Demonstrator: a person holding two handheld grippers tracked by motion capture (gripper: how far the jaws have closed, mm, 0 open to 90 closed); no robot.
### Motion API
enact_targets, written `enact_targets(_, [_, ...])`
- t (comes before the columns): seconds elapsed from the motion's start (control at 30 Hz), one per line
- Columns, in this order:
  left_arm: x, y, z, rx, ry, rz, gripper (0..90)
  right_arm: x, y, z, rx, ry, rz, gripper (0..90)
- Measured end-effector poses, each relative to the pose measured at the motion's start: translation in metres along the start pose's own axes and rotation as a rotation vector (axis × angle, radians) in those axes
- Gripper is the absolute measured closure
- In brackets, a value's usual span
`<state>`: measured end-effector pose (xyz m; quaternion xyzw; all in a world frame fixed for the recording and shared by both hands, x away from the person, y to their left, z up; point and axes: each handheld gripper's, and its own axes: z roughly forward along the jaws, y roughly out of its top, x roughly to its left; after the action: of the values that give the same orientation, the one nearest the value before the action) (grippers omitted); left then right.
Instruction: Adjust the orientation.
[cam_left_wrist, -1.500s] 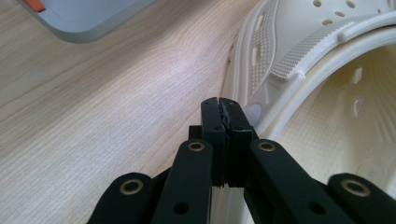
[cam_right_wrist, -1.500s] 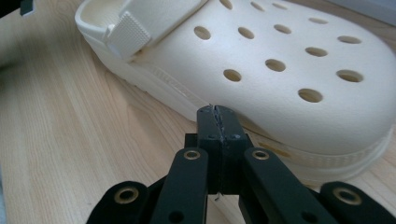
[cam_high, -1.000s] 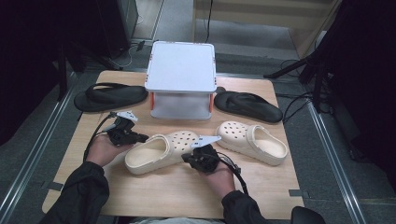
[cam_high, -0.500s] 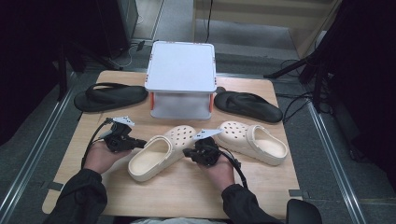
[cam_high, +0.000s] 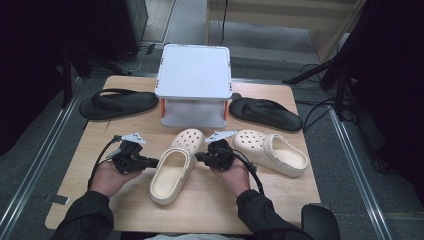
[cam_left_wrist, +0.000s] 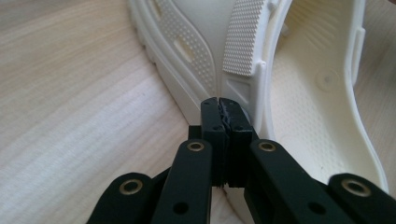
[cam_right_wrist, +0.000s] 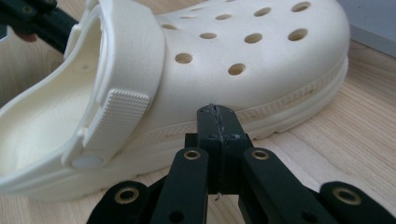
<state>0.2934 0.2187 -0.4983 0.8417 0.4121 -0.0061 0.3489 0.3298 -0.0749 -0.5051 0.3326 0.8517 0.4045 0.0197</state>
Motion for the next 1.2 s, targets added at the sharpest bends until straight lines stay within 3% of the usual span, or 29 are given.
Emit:
enact_targets(0.2, [-0.007, -0.004, -0.002, 0.002, 0.014, -0.015, 89.7, 0.000, 0.005, 0.004, 0.004, -0.004, -0.011, 90.0])
enact_targets(0.63, [-0.009, -0.007, -0.001, 0.014, -0.027, -0.046, 87.5, -0.003, 0.014, 0.013, 0.004, -0.009, -0.010, 90.0])
enact_targets(0.83, [-0.006, -0.006, -0.004, -0.003, -0.029, -0.061, 84.0, -0.004, 0.016, 0.013, 0.000, -0.007, -0.013, 90.0])
enact_targets(1.0, [-0.004, -0.002, -0.016, -0.050, -0.025, -0.078, 73.9, -0.005, 0.016, 0.003, -0.019, 0.016, -0.027, 79.7])
enact_targets(1.2, [-0.001, 0.003, -0.019, -0.058, 0.013, -0.057, 48.1, -0.006, 0.013, -0.013, -0.048, 0.036, -0.057, 66.0])
